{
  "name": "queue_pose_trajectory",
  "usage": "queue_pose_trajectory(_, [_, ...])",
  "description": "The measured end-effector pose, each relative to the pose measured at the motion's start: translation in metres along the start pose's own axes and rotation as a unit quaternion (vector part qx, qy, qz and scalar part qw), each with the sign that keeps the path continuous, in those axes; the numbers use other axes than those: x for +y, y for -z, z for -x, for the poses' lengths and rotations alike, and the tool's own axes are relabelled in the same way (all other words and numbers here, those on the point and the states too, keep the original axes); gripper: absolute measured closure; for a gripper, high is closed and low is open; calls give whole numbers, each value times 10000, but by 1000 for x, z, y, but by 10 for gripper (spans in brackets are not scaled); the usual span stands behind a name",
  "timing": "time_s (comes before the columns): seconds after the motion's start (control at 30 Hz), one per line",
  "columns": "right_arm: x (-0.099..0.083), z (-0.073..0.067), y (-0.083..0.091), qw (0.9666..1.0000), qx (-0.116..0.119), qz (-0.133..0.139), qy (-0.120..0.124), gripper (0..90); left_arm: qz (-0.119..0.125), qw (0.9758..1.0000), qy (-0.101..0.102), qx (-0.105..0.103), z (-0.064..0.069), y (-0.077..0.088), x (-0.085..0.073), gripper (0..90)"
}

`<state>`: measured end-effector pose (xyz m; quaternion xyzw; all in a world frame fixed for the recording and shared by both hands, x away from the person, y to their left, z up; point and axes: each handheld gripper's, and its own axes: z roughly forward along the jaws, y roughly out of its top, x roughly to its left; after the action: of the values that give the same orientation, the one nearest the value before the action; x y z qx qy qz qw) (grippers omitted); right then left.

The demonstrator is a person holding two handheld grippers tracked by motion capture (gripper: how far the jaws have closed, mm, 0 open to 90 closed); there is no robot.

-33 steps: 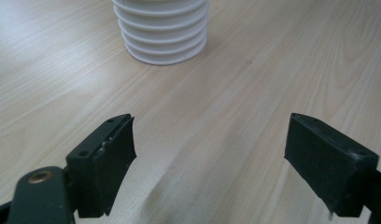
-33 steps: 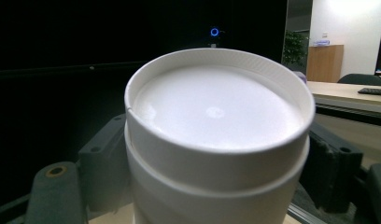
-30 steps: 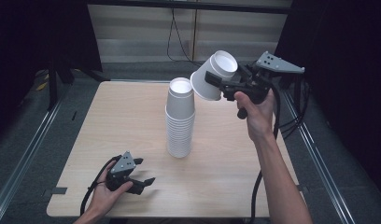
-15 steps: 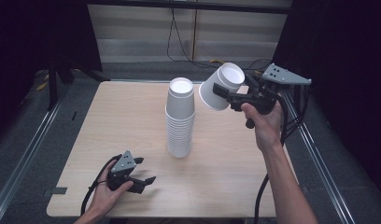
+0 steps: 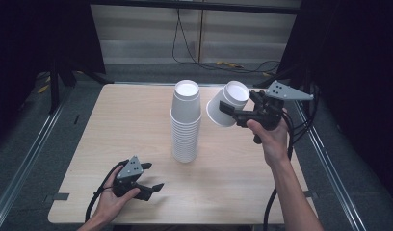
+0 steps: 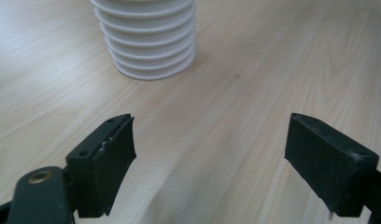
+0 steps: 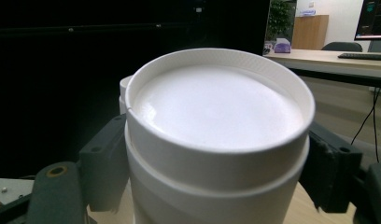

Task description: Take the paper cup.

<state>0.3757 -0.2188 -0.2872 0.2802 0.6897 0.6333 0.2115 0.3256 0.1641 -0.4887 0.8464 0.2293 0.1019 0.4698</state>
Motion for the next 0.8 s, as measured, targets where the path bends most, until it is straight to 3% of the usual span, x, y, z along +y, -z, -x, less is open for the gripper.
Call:
queue_pose_trajectory(0.37, [-22,-9,-3,9997,24,-256,-32,214,150,9998,-38,108,0,2,6,158])
queue_pose_trajectory(0.4, [-27,-10,-3,9996,41,-274,-66,214,282,9995,47,141,-1,2,7,158])
queue_pose_trajectory(0.6, [-36,-15,-6,9993,136,-335,-130,214,456,9988,75,167,-2,1,10,158])
queue_pose_trajectory(0.7, [-43,-21,-6,9989,224,-403,-120,213,572,9979,298,-25,-3,-1,14,158])
queue_pose_trajectory(0.77, [-44,-22,-6,9987,244,-423,-139,214,574,9980,252,16,-4,-1,15,158])
queue_pose_trajectory(0.8, [-49,-24,-8,9985,286,-442,-156,213,534,9984,63,184,-3,-1,19,158])
